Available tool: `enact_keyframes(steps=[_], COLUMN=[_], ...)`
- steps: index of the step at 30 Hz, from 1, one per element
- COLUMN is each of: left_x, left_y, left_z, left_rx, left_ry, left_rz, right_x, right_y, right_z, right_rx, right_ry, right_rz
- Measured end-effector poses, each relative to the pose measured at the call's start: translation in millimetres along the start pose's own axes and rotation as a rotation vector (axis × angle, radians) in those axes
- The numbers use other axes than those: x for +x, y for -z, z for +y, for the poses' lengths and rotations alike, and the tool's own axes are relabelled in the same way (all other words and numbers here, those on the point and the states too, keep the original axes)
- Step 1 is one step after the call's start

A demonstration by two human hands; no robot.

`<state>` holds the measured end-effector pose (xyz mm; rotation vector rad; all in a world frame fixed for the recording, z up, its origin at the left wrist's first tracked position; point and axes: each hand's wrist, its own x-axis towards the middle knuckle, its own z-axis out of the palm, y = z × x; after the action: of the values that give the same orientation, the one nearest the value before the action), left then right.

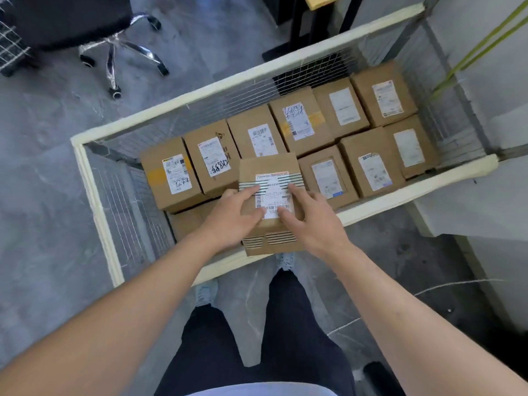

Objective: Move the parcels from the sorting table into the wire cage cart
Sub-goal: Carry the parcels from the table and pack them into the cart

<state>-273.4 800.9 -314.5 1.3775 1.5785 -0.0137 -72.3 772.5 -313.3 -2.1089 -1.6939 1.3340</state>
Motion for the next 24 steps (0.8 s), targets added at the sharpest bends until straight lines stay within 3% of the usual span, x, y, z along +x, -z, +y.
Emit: enact_keyframes(steps=[11,18,24], left_x=[103,147,167], left_y=[-43,-79,-118], left_z=[-20,-50,-65], left_rx=[-0.177,-0.233,-0.216], left_ry=[0.180,0.227,0.216], left_rz=[0.060,-0.043,-0.087], right_x=[130,178,198], right_y=[0,-24,-42], right_z=[40,78,107], right_rx=[-0.069,-0.180,-0.325], right_ry=[-0.006,-0.057,-0.053], right_rz=[-0.215,-0.426,-0.480])
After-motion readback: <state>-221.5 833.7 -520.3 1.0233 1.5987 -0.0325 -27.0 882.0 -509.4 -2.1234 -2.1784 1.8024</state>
